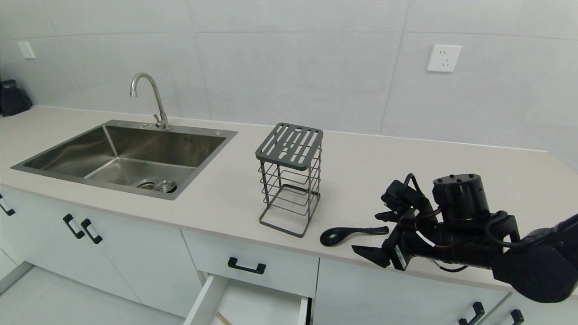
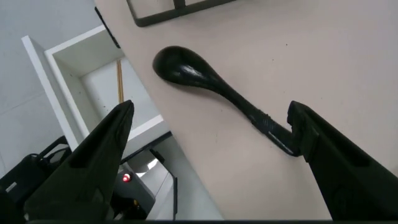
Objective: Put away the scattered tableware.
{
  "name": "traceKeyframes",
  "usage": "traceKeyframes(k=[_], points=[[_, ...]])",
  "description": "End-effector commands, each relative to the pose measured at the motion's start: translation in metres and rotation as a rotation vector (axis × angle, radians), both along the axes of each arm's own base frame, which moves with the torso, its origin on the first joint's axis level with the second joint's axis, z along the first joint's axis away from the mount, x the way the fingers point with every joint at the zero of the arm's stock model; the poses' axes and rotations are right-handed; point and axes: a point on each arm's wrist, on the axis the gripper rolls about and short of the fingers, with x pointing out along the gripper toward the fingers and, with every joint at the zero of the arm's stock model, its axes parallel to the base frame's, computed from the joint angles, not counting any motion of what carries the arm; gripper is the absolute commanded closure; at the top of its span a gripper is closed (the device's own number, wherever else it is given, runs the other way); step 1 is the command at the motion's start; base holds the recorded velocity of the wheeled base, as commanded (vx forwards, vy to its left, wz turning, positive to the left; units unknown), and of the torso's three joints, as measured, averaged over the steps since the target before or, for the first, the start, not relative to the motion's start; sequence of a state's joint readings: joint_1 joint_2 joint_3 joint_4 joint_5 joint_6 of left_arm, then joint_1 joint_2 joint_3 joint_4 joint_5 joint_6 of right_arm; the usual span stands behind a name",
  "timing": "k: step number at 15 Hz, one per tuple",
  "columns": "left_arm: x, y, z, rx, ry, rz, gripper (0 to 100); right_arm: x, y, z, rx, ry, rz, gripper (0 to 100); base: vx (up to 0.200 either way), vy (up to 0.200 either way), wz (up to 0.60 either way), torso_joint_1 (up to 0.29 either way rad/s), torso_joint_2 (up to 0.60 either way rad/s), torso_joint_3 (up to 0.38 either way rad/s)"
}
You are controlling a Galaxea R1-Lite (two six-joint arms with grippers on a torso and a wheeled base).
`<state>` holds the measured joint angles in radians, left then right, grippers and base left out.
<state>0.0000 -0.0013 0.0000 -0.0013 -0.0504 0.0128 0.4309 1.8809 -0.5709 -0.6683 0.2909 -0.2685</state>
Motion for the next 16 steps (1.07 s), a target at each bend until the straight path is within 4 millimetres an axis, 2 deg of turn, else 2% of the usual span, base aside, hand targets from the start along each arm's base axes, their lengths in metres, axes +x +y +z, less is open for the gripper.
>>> traceKeyframes(k=[1,4,7,12,16], points=[[0.000,0.000,0.000,0.000,0.001,0.000,0,0.003,0.001,-0.014,-0.030,0.032,0.010,0,0.000,0.000,0.00,0.000,0.00,0.000],[0.000,0.000,0.000,0.000,0.001,0.000,0,0.009,0.002,-0.016,-0.027,0.031,0.010,0,0.000,0.000,0.00,0.000,0.00,0.000],[0.000,0.000,0.000,0.001,0.001,0.000,0,0.025,0.001,-0.021,0.011,0.042,0.032,0,0.000,0.000,0.00,0.000,0.00,0.000],[0.000,0.000,0.000,0.001,0.001,0.000,0,0.037,-0.012,-0.034,0.000,0.061,0.045,0,0.000,0.000,0.00,0.000,0.00,0.000],[0.000,0.000,0.000,0.000,0.001,0.000,0,0.049,-0.010,-0.043,0.003,0.066,0.053,0,0.000,0.000,0.00,0.000,0.00,0.000]])
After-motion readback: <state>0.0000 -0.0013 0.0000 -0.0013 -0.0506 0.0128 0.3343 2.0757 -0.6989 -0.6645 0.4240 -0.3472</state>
